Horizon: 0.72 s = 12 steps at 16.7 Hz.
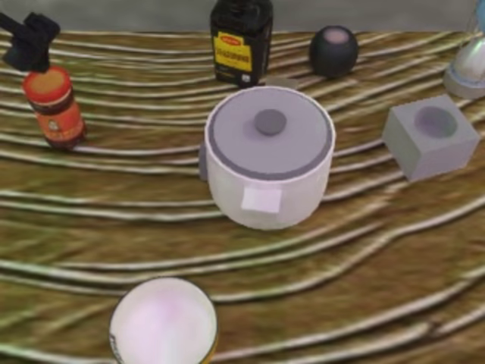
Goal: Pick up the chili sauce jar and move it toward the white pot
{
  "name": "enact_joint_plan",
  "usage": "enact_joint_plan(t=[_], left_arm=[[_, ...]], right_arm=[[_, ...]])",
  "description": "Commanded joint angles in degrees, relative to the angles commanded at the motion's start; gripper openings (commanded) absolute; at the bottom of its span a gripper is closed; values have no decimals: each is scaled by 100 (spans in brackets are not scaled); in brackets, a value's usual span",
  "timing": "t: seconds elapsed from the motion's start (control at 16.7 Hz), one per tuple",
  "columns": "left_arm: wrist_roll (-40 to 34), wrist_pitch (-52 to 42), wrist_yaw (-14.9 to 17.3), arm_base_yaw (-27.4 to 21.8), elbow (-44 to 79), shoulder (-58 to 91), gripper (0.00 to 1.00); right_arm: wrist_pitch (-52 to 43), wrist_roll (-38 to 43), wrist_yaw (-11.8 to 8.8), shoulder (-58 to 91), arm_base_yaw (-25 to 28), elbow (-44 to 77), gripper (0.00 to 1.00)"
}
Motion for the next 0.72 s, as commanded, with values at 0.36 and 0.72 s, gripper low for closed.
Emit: enact_joint_plan(t=[0.36,0.72], left_arm=[[731,-1422,-22,61,2610,2479,100],[1085,-1934,-67,115,3988,3505,100]], right_arm=[[0,0,0,0,0,0,100],[0,0,0,0,0,0,100]])
